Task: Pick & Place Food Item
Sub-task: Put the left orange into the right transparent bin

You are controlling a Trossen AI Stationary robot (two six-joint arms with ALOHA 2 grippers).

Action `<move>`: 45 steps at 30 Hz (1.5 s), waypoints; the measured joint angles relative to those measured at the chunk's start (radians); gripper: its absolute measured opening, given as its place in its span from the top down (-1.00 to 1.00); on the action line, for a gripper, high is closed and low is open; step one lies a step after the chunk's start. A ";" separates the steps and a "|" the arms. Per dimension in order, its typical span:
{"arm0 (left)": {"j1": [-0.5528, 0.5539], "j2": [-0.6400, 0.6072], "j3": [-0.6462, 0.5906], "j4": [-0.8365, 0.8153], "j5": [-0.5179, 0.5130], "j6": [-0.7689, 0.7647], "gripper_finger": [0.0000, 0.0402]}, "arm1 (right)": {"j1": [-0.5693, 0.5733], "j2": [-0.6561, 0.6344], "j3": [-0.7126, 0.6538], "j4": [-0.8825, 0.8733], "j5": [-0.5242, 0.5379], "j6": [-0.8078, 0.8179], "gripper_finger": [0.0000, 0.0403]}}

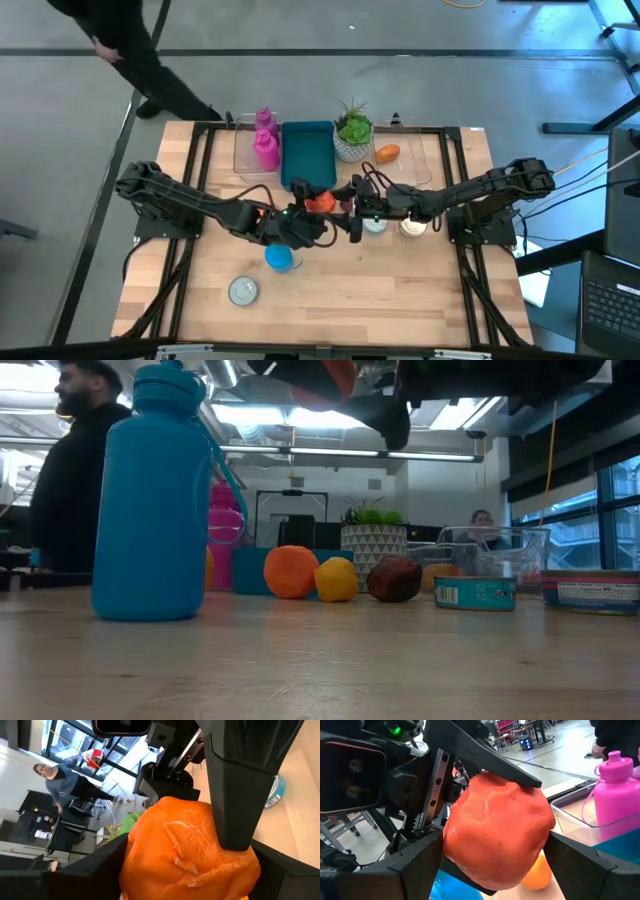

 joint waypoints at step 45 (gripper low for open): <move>0.000 0.004 0.000 0.076 -0.080 -0.023 -0.46 | -0.005 -0.002 0.003 0.074 0.010 -0.019 -0.25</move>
